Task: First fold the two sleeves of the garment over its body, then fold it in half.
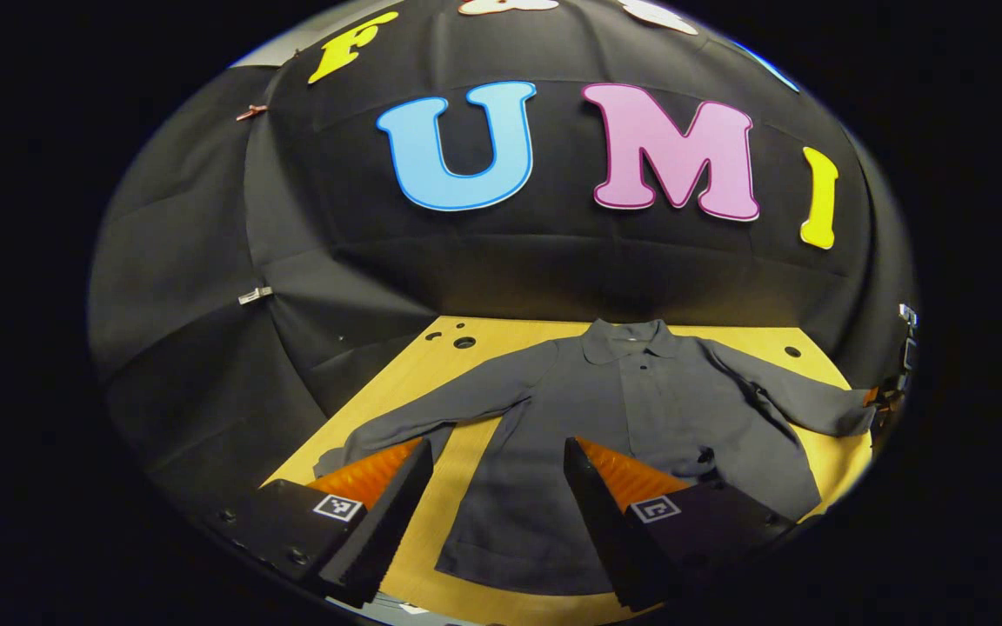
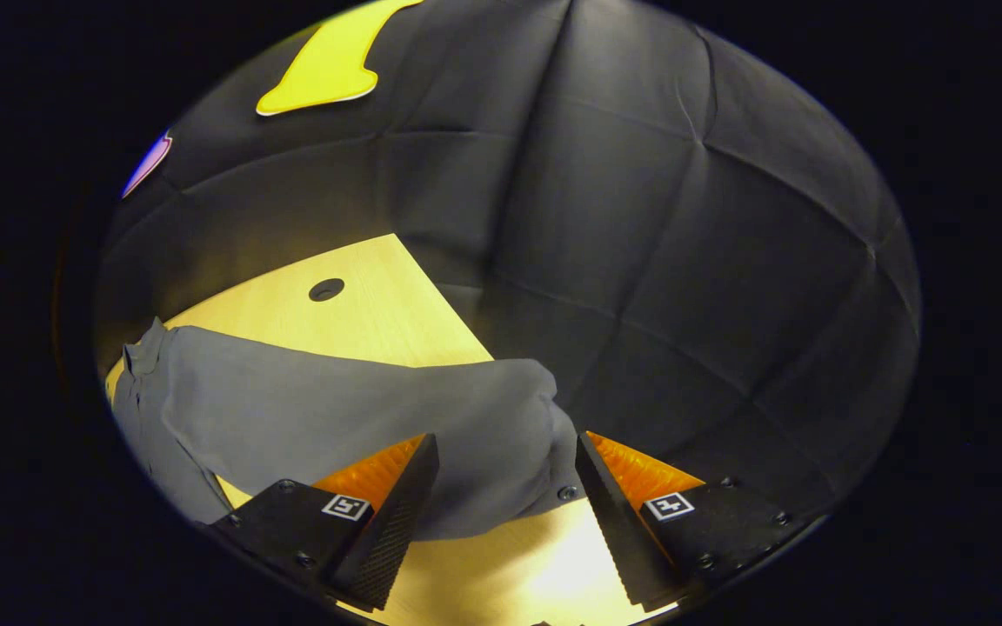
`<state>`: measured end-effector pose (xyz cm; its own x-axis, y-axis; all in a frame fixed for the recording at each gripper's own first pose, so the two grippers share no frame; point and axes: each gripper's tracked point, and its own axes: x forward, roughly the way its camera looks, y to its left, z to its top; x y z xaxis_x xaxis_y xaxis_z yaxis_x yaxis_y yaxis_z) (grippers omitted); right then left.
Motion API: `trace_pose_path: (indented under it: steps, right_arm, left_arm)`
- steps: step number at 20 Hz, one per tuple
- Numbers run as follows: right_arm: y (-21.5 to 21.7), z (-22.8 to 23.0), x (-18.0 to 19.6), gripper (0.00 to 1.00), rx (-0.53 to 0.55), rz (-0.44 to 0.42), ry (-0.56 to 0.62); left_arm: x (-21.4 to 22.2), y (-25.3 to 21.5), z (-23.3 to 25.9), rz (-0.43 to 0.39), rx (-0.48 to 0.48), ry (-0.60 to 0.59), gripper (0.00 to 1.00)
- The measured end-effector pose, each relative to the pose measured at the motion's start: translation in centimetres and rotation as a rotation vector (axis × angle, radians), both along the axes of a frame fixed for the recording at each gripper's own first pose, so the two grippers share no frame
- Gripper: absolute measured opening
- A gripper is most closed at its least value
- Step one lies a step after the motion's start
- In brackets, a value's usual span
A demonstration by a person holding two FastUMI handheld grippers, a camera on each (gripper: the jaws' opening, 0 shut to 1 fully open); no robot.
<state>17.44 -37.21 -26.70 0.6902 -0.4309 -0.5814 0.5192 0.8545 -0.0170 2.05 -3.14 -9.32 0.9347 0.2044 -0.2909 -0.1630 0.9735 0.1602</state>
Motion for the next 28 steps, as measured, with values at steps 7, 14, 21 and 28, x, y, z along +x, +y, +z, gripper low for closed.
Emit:
trace_pose_path:
  steps: [7,14,21,28]
  right_arm:
    - [-1.3,-4.9,0.9,0.98,0.105,-0.053,0.082]
    - [-0.1,-5.3,1.4,0.62,0.159,-0.013,0.089]
    - [2.8,-5.0,1.8,0.06,0.211,0.115,0.113]
    - [4.3,2.3,2.8,0.05,0.141,0.146,0.03]
  left_arm:
    - [0.7,-3.4,-1.1,-0.069,0.007,0.031,0.98]
    - [1.3,-3.0,-1.4,-0.04,-0.022,0.044,0.98]
    - [-0.8,-1.3,-1.0,0.011,-0.036,0.038,0.98]
    - [-3.1,2.4,-0.6,0.05,-0.046,0.03,0.98]
